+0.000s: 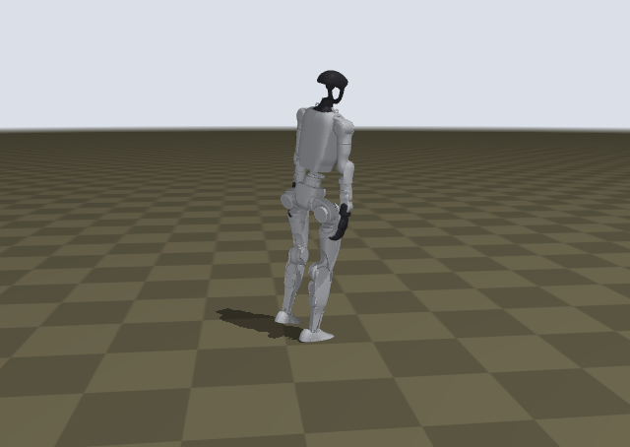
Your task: In place motions
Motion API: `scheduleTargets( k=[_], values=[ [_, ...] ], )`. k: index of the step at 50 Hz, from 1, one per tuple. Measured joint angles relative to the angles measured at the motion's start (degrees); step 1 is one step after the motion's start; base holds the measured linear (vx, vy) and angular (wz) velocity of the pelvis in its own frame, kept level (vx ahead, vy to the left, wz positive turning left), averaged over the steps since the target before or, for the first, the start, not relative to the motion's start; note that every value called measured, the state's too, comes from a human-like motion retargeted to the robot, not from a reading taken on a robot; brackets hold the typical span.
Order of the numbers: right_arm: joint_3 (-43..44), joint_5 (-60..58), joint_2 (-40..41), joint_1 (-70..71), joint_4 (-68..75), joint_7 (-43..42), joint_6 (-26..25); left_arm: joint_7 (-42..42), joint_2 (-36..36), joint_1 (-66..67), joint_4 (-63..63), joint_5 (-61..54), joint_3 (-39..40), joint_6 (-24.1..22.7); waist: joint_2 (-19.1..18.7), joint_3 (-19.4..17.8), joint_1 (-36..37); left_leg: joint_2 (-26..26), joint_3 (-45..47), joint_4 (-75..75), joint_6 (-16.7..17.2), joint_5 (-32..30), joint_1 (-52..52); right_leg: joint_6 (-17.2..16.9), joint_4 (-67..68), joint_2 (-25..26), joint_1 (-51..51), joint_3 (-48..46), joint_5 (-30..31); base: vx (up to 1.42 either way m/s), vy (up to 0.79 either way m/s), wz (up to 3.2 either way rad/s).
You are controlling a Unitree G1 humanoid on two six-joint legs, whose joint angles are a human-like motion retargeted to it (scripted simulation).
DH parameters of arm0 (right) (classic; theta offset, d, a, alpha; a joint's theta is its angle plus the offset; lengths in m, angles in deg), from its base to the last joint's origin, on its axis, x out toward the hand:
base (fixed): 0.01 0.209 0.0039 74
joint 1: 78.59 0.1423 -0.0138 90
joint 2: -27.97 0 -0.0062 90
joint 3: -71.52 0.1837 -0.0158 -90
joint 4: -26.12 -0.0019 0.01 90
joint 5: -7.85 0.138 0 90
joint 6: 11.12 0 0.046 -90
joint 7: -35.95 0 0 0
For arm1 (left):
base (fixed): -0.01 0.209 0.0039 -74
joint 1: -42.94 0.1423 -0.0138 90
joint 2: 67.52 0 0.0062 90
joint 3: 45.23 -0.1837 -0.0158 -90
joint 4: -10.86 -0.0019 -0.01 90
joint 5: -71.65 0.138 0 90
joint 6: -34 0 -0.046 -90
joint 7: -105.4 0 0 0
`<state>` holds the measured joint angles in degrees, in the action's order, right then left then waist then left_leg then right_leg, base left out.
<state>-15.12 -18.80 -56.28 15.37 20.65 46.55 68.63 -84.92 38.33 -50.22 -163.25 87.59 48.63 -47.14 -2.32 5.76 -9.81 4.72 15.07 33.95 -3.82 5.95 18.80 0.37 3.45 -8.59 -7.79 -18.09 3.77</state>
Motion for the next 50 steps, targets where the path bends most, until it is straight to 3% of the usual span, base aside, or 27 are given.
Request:
scheduleTargets(
  k=[5,7,8,10,14,20,50],
  values=[
    [1.0,0.3,-0.2,-1.0,1.7,-0.2,-0.8,-1.2,-0.1,-0.4,-1.0,3.0,-2.4,0.7,-1.9,-1.2,1.2,1.5,-2.8,-13.7,1.6,-0.5,-1.6,0.1,-0.1,2.5,0.9,2.9,-0.1,0.09,0.11,-0.9],
    [1.3,0.4,0.1,-1.8,2.3,0.0,-1.0,-1.6,-0.1,0.0,-1.8,4.2,-2.8,1.0,-2.0,-1.6,2.0,2.2,-2.9,-20.3,-3.0,-6.5,-3.2,0.1,-0.4,3.4,2.2,4.4,-0.4,0.15,0.03,-1.13],
    [1.3,0.2,0.2,-2.3,2.5,0.0,-1.1,-1.8,0.0,0.4,-2.3,4.6,-2.7,1.1,-2.3,-1.3,2.3,3.9,-5.5,-22.5,-3.7,-5.1,-4.4,0.2,-0.4,4.0,2.5,5.3,-0.5,0.17,0.0,-0.9],
    [1.5,-0.4,0.6,-3.0,3.0,0.1,-1.6,-3.2,-0.1,0.9,-3.6,5.5,-2.0,1.3,-3.9,-0.1,0.9,-0.7,5.3,-25.3,-3.0,-6.5,-7.8,0.7,-0.3,5.8,2.6,5.1,-1.1,0.15,0.02,-0.39],
    [2.5,1.2,1.8,-4.4,3.4,-0.4,-1.3,-4.8,-0.6,0.9,-4.8,7.2,-1.3,2.2,-4.1,0.2,-1.8,0.2,2.5,-30.2,-3.8,-7.5,-11.4,0.9,0.0,6.2,3.9,3.7,-2.1,0.05,0.0,0.14],
    [2.5,0.9,2.5,-5.7,4.3,1.3,-2.0,-4.5,-0.9,1.3,-4.7,6.7,-0.4,2.0,-4.0,2.2,-1.8,0.9,2.1,-32.2,-4.3,-6.2,-13.5,0.5,-0.4,6.8,4.8,3.5,-2.6,0.03,0.03,0.01],
    [-3.1,2.1,5.4,-0.8,-0.9,3.0,-0.8,-3.9,-3.2,4.2,-2.9,6.0,4.9,1.3,-1.8,2.2,-0.7,0.7,1.9,-32.9,-4.2,-4.8,-13.4,0.0,-0.6,6.7,5.5,1.0,-3.1,-0.04,0.02,0.07]
  ],
)
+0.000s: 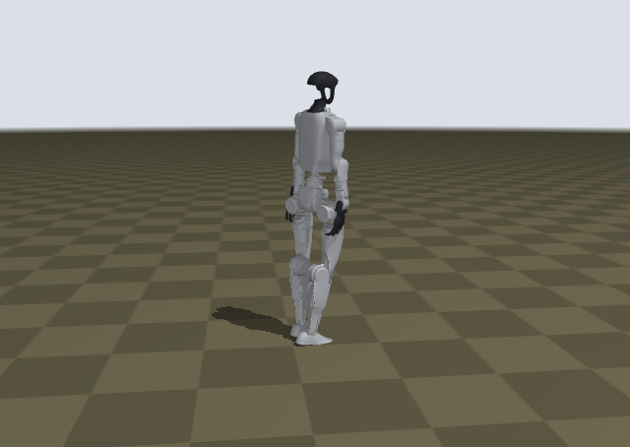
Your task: In place motions
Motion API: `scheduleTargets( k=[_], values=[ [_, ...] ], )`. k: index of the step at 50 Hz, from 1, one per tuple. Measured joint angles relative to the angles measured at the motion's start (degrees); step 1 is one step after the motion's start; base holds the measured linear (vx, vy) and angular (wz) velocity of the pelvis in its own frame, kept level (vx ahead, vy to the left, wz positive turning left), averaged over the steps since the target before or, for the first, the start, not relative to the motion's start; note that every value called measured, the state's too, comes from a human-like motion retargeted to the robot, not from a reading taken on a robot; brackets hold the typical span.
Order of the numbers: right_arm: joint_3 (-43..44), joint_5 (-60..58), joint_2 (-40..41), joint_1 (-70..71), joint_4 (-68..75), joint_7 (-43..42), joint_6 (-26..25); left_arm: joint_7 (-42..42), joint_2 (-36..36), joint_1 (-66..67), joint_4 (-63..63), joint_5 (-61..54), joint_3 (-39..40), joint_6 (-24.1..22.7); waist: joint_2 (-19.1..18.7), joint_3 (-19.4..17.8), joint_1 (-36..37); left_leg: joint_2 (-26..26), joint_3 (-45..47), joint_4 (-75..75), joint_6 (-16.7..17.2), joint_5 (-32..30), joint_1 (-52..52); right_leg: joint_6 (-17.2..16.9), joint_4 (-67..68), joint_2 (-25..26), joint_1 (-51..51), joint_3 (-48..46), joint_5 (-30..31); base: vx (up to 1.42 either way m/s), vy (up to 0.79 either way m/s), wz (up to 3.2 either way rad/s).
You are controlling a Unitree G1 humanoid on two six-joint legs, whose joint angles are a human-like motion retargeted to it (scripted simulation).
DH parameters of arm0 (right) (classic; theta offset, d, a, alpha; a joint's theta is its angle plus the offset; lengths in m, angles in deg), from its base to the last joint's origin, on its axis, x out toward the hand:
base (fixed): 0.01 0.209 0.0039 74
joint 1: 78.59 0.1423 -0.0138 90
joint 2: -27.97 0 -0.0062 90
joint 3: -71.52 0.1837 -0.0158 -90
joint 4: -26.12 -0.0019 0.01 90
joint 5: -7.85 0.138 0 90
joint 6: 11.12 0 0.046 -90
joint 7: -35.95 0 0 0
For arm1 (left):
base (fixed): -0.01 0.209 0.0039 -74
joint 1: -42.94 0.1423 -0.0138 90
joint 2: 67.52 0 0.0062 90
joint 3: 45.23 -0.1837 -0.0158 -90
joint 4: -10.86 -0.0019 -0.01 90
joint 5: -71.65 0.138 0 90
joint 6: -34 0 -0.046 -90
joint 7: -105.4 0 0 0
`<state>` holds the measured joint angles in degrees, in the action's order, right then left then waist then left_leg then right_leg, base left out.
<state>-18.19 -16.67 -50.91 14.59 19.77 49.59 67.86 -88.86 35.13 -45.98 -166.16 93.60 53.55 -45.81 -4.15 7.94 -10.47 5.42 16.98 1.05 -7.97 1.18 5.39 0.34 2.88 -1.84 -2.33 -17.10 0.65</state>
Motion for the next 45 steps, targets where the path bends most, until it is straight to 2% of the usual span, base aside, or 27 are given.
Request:
scheduleTargets(
  k=[10,13,20,30,33,37,40,42,43,45],
  values=[
    [0.9,-0.2,-0.3,-1.0,0.3,0.7,0.5,1.1,-0.3,0.7,-0.6,-1.3,1.4,0.4,0.8,-0.9,1.1,0.0,-1.6,3.5,-0.7,-0.7,4.0,0.5,-0.9,-0.3,0.5,-5.2,-0.1,-0.04,-0.03,0.37],
    [2.1,-0.2,-1.4,-1.5,1.4,0.4,0.5,1.5,-0.2,-0.8,0.5,-1.0,0.1,0.3,1.5,-1.3,0.8,1.4,-4.3,7.9,-1.5,1.8,8.3,0.6,-0.6,-1.8,0.5,-9.4,-1.2,-0.17,0.0,1.42],
    [3.8,-2.3,-3.5,-3.1,4.9,-0.6,-0.9,2.5,0.6,-1.5,4.0,-1.3,-1.7,-0.9,2.0,-0.4,-0.4,-2.4,7.8,7.2,0.0,9.0,9.4,0.2,0.0,-3.0,1.6,-18.8,-3.8,-0.13,-0.02,1.82],
    [6.5,-2.0,-4.7,-3.9,4.7,-0.6,-0.6,6.3,0.1,-0.5,6.4,-1.3,-3.3,-2.8,4.1,0.8,-1.8,-6.9,23.9,10.0,3.7,14.4,11.2,-2.4,-0.1,-4.9,4.1,-35.4,-6.6,-0.13,0.06,2.1],
    [6.1,-2.4,-5.1,-2.9,3.7,-0.6,-0.6,8.2,0.0,1.0,7.4,-2.0,-2.4,-3.6,4.4,0.3,-0.5,-6.8,22.9,10.0,3.6,12.2,11.5,-2.9,0.3,-4.9,5.2,-37.6,-7.1,-0.1,0.13,1.14],
    [5.8,-3.0,-5.7,-0.9,1.2,-1.0,0.0,10.5,0.7,3.0,7.0,-5.7,0.9,-5.3,2.9,1.0,-6.0,-6.2,11.5,12.9,1.4,4.8,14.8,-4.4,-0.2,-4.0,7.2,-47.5,-7.6,-0.08,0.14,2.12],
    [5.6,-2.1,-5.5,0.7,-0.4,-1.0,0.4,11.2,1.6,5.0,5.7,-9.8,4.7,-6.9,1.7,2.4,-10.3,-2.7,5.6,10.4,1.5,6.6,13.2,-5.6,-0.5,-3.2,8.2,-53.2,-7.5,-0.01,0.13,1.03],
    [4.3,-0.5,-4.6,1.5,-1.4,-1.0,0.3,11.3,2.5,6.0,4.3,-11.8,8.4,-7.5,4.0,1.8,-1.9,-2.3,14.7,3.4,-0.4,2.8,10.2,-4.9,0.0,-4.5,8.4,-43.7,-7.1,0.02,0.16,-2.96],
    [4.5,0.4,-4.2,1.6,-1.9,-1.1,0.5,11.3,2.6,6.2,3.8,-12.1,9.1,-7.3,4.8,1.5,0.6,-2.6,17.1,2.3,-0.3,2.0,9.6,-4.8,0.3,-5.2,8.5,-41.5,-7.1,-0.03,0.21,-2.08],
    [5.6,2.5,-3.6,2.0,-2.7,-0.9,1.2,11.1,2.5,6.5,2.6,-12.5,9.7,-7.0,5.3,1.6,1.4,-1.4,16.3,1.0,0.1,2.9,8.2,-5.2,0.5,-5.8,9.1,-41.8,-7.1,-0.05,0.19,-0.35]
  ],
)
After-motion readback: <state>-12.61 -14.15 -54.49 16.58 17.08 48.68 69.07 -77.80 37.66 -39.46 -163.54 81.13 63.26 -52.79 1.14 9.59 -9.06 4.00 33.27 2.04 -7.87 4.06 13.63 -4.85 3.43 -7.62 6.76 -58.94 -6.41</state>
